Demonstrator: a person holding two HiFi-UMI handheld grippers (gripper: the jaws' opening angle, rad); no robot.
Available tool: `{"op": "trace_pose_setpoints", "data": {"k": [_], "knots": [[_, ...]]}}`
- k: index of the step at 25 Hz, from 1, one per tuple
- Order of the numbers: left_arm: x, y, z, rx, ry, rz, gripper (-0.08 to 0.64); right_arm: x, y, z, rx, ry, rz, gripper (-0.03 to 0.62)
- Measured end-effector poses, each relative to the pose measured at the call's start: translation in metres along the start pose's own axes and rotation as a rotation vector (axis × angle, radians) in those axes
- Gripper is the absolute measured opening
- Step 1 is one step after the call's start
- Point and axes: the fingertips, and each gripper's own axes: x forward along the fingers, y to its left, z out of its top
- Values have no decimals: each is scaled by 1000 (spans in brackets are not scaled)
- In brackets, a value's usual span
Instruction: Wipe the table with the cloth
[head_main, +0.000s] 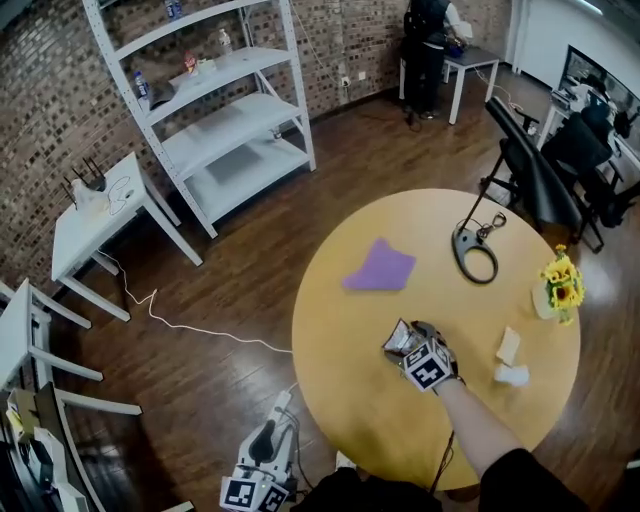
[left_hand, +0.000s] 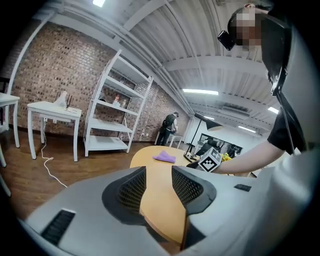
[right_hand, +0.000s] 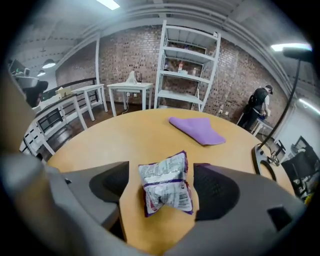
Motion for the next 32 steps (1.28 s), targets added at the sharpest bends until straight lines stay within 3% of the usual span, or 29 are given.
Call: {"op": "trace_pose_setpoints", "data": {"k": [7, 9, 11, 14, 18, 23, 27, 32], "knots": [[-23, 10, -22, -32, 46, 63, 163, 17, 10, -3, 33, 96, 106, 409], [-22, 10, -25, -33, 49, 64, 163, 17, 20, -4, 16, 103, 134, 313], [-19, 9, -26, -33, 46, 54, 163, 18, 24, -10, -33, 106, 96, 228], [-10, 4, -21, -26, 35, 15, 163, 10, 25, -8, -51, 58, 41, 221], [10, -8, -13, -14, 36, -82, 163, -30, 24, 6, -4, -34, 2, 219], [36, -33, -12, -1, 52, -241, 163, -99, 15, 3, 40, -110, -109, 219], [54, -69, -16, 32, 64, -383, 163, -156, -4, -35, 155, -155, -226, 219], [74, -133, -20, 66, 93, -560, 163, -233, -30, -114, 340, -172, -399, 219]]}}
